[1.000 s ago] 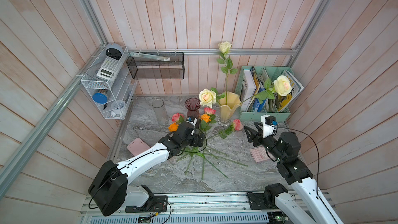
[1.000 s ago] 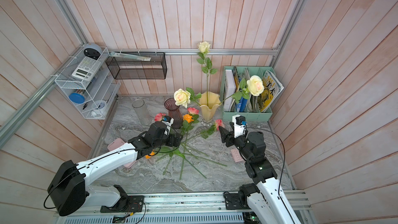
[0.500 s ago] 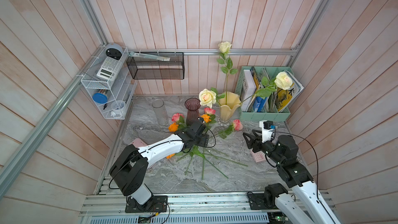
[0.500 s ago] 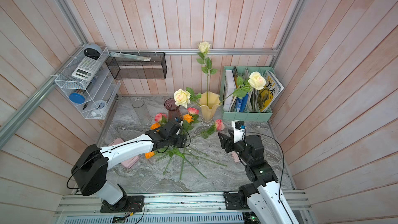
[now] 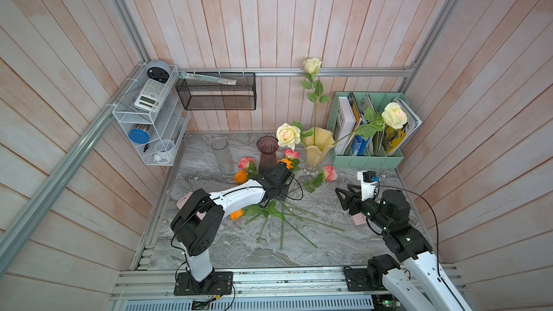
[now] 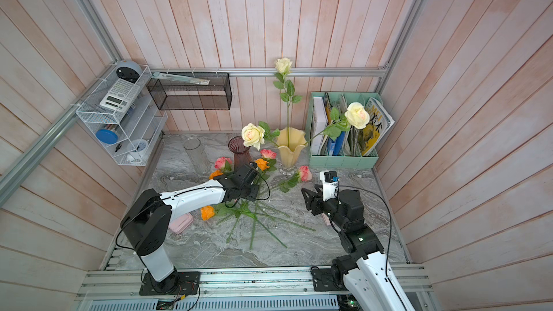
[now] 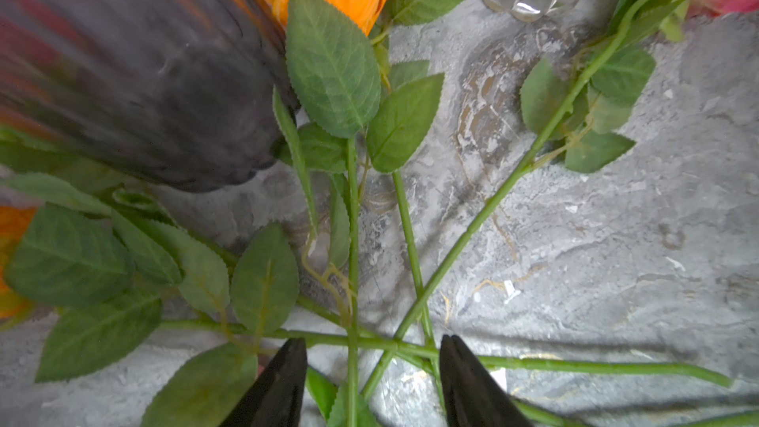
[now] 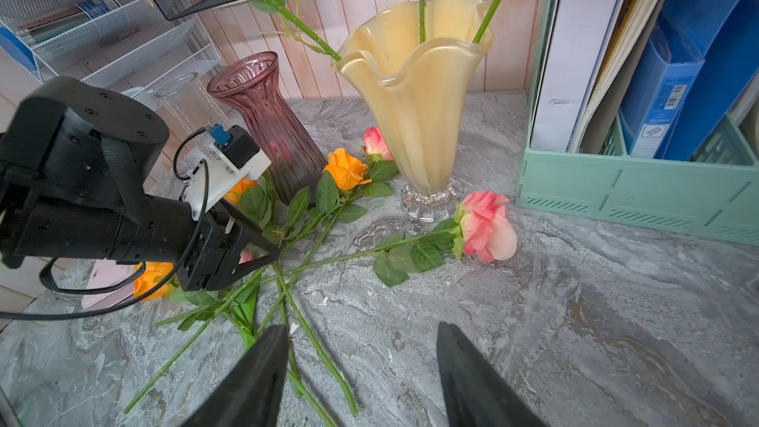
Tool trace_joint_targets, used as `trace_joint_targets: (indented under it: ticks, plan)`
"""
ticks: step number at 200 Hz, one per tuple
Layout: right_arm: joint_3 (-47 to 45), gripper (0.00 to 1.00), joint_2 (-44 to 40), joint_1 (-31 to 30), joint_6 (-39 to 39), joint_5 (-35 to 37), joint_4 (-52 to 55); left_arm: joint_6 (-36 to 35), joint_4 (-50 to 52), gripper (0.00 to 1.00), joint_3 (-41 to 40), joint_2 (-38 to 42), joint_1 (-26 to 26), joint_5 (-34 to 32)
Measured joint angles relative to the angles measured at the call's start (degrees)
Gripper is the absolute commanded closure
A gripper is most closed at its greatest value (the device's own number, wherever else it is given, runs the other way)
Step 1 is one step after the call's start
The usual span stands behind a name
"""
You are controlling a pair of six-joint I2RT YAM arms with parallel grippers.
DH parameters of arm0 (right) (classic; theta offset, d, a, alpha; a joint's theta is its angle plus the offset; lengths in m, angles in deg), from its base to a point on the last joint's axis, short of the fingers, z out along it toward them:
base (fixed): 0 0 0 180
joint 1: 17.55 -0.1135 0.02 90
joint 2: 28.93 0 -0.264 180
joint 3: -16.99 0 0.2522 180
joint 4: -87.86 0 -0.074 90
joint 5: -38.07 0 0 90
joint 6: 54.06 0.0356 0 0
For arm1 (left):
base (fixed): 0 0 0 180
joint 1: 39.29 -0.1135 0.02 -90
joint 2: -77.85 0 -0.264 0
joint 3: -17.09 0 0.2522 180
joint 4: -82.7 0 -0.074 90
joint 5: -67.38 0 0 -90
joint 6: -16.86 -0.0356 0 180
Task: Arrange the flowers in different vases according to their colors
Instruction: Adjust the flower at the center of the board.
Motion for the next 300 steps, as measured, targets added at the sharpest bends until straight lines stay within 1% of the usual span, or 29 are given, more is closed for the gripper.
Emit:
trace_joint_targets:
  ticks: [15,30,61,72,155,176,198,300]
  plan:
    - [-0.07,0.37,0.04,-0.11,0.0,0.0,0.0,-0.52,0.13,0.52,0.83,-1.16,-0.31,-0.13]
    - [-0.09,0.37,0.04,-0.13,0.0,0.0,-0.11,-1.11,0.42,0.55,0.98,-1.97,-0.55,-0.13]
    - [-0.57,0.37,0.04,-0.17,0.15,0.0,-0.63,-1.86,0.98,0.55,1.38,-3.96,-0.94,-0.13]
    - [-0.79,0.37,0.07,-0.22,0.2,0.0,-0.72,-2.01,1.22,0.58,1.64,-4.76,-1.07,-0.13]
    - [-1.01,0.37,0.0,-0.55,0.83,0.02,-0.92,-2.38,0.92,0.64,1.88,-7.58,-2.23,-0.09]
    - [-1.57,0.37,-0.15,-0.55,0.83,0.0,-1.31,-2.36,0.68,0.68,2.49,-8.59,-2.38,-0.07]
    - [-1.99,0.37,-0.33,-0.72,0.85,0.0,-1.33,-2.38,0.42,0.7,3.28,-9.79,-2.43,0.02]
    - [-2.25,0.37,-0.33,-0.81,1.01,-0.02,-2.32,-2.38,0.31,0.79,3.34,-9.77,-2.45,0.57]
